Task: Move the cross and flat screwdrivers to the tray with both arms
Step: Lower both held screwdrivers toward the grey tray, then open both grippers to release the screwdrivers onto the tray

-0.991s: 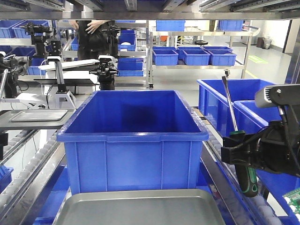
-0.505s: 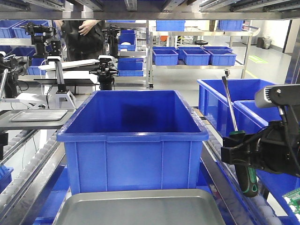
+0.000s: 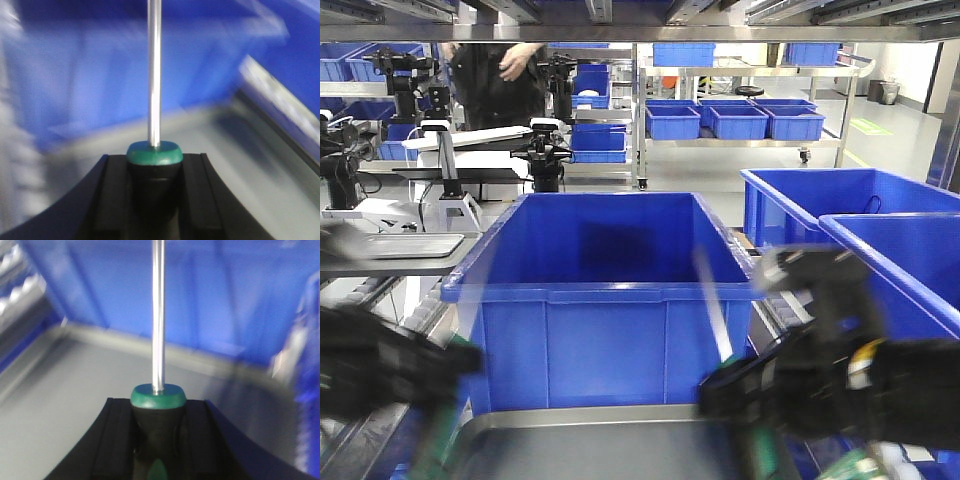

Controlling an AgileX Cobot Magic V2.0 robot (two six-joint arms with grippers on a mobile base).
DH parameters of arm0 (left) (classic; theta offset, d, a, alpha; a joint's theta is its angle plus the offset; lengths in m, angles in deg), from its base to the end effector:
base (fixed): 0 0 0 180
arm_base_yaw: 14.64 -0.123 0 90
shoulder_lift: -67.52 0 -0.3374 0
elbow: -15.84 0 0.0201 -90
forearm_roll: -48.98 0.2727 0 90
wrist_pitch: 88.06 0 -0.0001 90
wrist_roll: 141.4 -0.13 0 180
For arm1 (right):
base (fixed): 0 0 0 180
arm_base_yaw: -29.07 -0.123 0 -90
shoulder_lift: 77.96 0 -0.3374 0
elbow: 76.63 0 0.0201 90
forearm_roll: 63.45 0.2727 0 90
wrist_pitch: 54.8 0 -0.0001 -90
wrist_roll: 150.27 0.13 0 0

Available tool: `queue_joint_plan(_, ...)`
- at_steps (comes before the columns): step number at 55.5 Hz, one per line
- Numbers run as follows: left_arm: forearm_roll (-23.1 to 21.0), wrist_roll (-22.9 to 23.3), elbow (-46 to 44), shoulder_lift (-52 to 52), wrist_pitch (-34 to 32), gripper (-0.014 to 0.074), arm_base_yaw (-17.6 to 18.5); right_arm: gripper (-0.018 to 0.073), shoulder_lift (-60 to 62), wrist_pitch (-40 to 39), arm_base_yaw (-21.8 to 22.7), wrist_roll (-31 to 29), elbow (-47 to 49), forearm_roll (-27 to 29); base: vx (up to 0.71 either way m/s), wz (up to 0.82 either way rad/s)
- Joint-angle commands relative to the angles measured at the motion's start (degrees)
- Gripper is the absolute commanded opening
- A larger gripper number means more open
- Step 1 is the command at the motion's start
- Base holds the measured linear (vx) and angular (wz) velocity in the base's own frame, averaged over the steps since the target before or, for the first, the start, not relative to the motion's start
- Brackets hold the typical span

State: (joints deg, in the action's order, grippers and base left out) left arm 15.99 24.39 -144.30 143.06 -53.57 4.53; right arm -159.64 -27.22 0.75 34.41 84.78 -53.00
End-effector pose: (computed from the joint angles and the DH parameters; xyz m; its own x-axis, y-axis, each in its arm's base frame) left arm 0.2607 -0.1331 0.3724 -0.6629 -0.0122 -0.7486 0.4021 0.8377 -0.3696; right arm 0.2817 0.1642 0.3491 -0.6478 -0.0759 -0.7580 -0.3865 0.8902 0.2411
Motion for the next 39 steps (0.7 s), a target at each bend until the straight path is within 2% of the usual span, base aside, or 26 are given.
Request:
queue_joint_plan(1, -3.37, -0.13, -1.75, 1.97, -2.53, 0.0004, 1.99, -0.0001, -0.84, -3.48, -0.35, 0.13, 1.74, 1.97, 0.0, 0.0)
queue_joint_plan(8, -3.44, 0.29, -1.75, 6.41, -2.3, 0.002, 2.65, 0.003, -3.74, -1.08, -0.17, 0.13, 1.74, 2.59, 0.0, 0.0)
queue_joint_plan(16, -3.37, 0.88, -1.75, 9.73, -2.14, 0.0078, 2.65, 0.0125, -4.82, -1.09, -0.17, 0.51, 1.74, 2.52, 0.0, 0.0)
queue_joint_plan(25, -3.37, 0.49, -1.75, 11.77, -0.15, 0.0238, 2.65, 0.034, -4.96, -0.49, -0.17, 1.83, 1.74, 2.96, 0.0, 0.0)
queue_joint_plan(32, -3.37, 0.49, -1.75, 12.08, 0.29, 0.0407, 2.65, 0.0518, -4.96, -0.08, -0.17, 1.83, 1.74, 3.69, 0.0, 0.0)
queue_joint_plan(39, -3.37, 0.45, -1.87, 11.69, -0.27, 0.0535, 2.6, 0.0621, -4.83, -0.33, -0.17, 1.52, 1.74, 3.62, 0.0, 0.0)
